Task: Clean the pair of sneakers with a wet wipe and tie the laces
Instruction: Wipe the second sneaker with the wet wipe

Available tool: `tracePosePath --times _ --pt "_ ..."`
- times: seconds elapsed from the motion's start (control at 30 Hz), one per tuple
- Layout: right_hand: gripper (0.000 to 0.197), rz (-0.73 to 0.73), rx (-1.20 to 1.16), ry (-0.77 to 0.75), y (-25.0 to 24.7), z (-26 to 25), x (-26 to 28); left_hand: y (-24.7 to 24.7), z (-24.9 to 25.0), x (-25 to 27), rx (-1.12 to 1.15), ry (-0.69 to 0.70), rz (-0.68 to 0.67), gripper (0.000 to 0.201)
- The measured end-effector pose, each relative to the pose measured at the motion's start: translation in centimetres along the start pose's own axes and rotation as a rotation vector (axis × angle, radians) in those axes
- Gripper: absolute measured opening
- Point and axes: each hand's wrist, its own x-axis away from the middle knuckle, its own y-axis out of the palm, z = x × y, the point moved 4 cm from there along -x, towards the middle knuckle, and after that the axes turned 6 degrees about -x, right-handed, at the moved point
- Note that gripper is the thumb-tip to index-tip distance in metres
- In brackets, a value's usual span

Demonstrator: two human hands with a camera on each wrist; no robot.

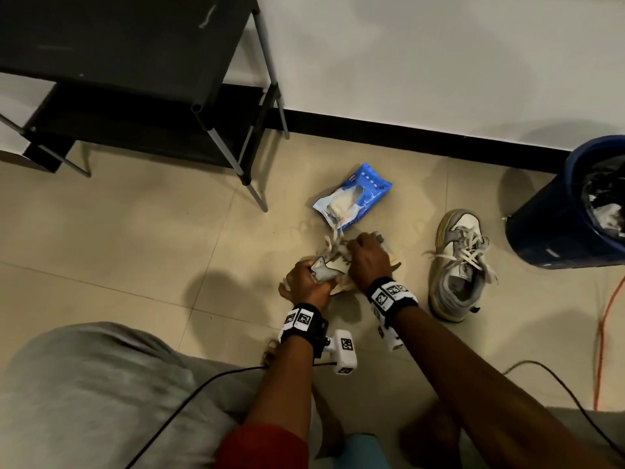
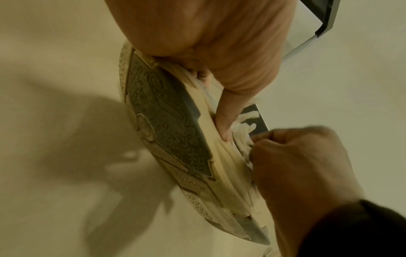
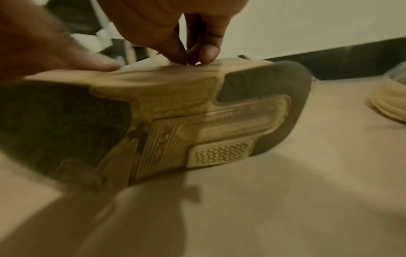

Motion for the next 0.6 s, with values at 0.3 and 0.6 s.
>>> tracePosePath --times 0.3,0.6 --pt "0.026 0.203 0.042 0.176 -2.3 2.4 -0.4 0.7 -0.8 -0.2 0.016 0.021 0.002 0.066" --pt "0.032 0.174 0.113 0.1 -2.3 3.4 1.6 0.5 -0.6 0.1 0.023 0.007 -0.004 0.066"
